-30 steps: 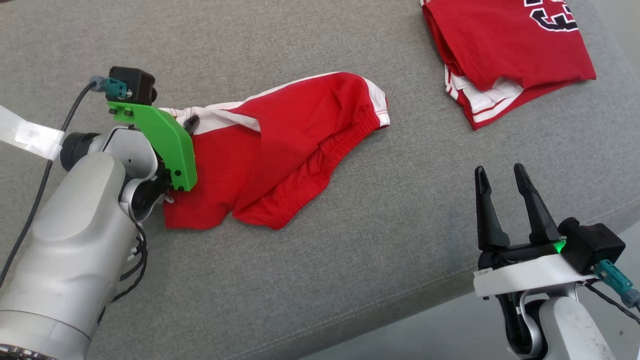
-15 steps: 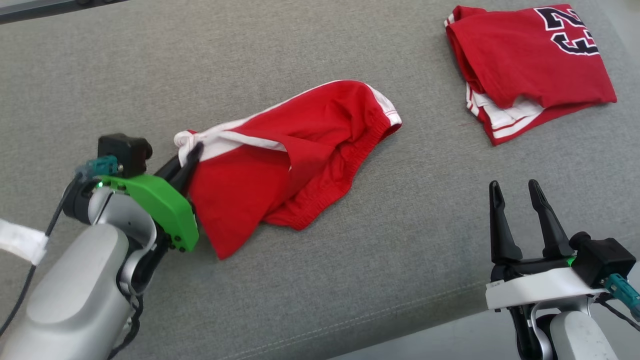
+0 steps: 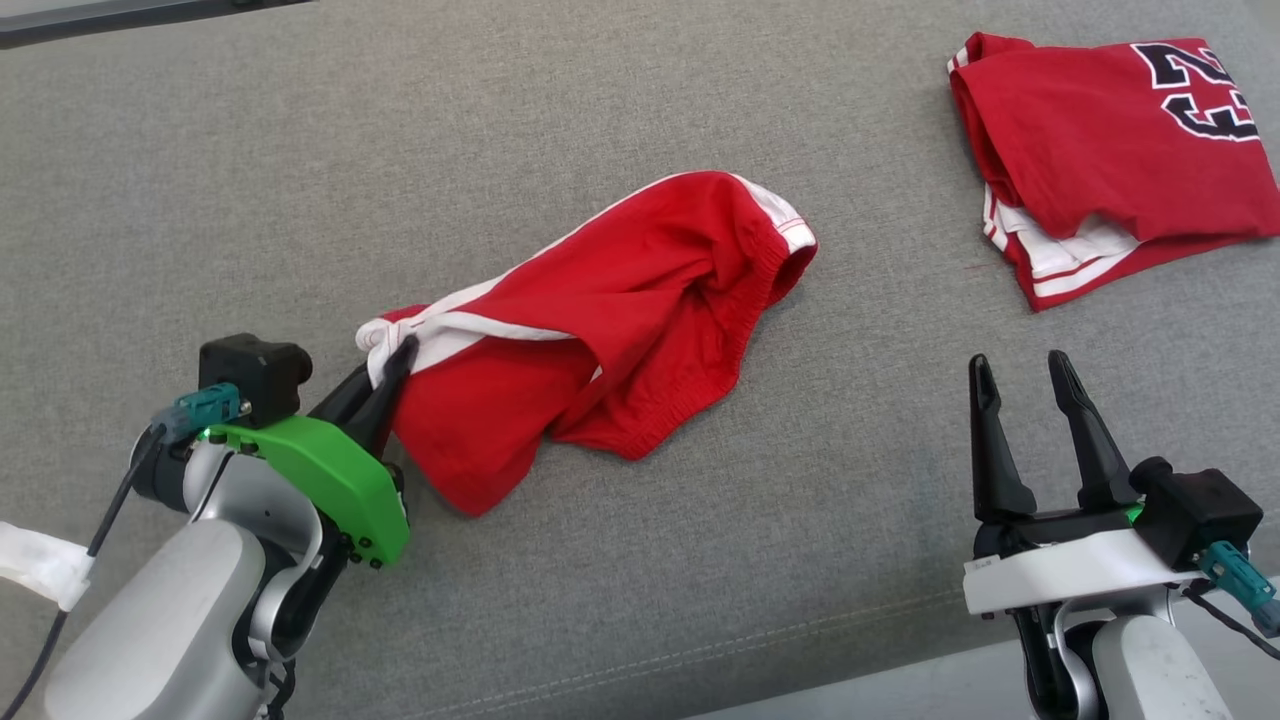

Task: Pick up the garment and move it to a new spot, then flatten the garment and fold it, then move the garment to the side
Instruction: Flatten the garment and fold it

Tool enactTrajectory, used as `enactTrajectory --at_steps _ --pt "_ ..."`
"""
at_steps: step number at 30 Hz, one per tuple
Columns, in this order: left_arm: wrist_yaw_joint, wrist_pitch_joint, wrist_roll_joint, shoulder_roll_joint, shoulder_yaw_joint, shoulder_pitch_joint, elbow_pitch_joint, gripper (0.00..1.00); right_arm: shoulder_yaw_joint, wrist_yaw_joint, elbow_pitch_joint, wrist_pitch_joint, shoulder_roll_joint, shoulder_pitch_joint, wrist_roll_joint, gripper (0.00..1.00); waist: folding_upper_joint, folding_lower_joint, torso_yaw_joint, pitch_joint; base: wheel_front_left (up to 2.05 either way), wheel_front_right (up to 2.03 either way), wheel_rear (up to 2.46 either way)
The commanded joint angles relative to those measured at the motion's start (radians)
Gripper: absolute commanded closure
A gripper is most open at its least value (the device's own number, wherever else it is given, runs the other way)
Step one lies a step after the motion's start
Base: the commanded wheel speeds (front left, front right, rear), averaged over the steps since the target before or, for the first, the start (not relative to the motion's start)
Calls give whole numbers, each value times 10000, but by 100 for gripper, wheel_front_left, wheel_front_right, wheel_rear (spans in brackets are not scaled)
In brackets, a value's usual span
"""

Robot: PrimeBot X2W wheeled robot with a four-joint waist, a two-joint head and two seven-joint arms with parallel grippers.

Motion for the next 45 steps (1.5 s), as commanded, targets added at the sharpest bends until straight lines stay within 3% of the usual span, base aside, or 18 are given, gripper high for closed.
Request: enactTrajectory --at_steps 1,9,14,15,16,21,24,28,35,39,45 --pt "64 -37 -66 0 10 212 56 100 -17 -8 1 -41 -26 2 23 0 0 0 -34 -3 0 0 0" --pt "232 -242 -424 -203 132 664 689 100 29 -8 30 -41 -26 -11 158 0 0 0 -172 -55 0 0 0" --pt "-79 -607 -648 -539 129 829 1472 96 23 -8 57 -41 -26 40 197 0 0 0 -139 -108 0 0 0" --pt "-114 -724 -657 -629 148 819 1587 61 16 -8 49 -41 -28 26 201 0 0 0 -126 -127 0 0 0" --pt "-112 -860 -647 -685 183 777 1716 0 9 -8 51 -39 -26 11 206 0 0 0 -114 -142 0 0 0" --pt "-111 -1292 -665 -887 245 790 2096 0 -71 -8 58 -41 -28 46 107 0 0 0 -53 -302 0 0 0" --pt "155 -1824 -547 -866 453 964 1995 0 -142 -8 69 -41 -26 149 59 0 0 0 6 -484 0 0 0" --pt "871 -2765 -404 -773 994 1406 1433 0 -205 -8 47 -41 -28 283 -29 0 0 0 150 -880 0 0 0" --pt "1740 -3279 141 -791 1903 2077 169 0 -174 -8 62 -41 -26 402 -315 0 0 0 368 -1345 0 0 0" --pt "1953 -3339 729 -945 2491 2571 -556 0 -55 -8 139 -39 -102 430 -464 0 0 0 484 -1645 0 0 0" --pt "1880 -3325 1990 -1353 3475 3718 -1577 0 152 -8 180 -39 -240 649 -574 0 0 0 627 -2074 0 0 0"
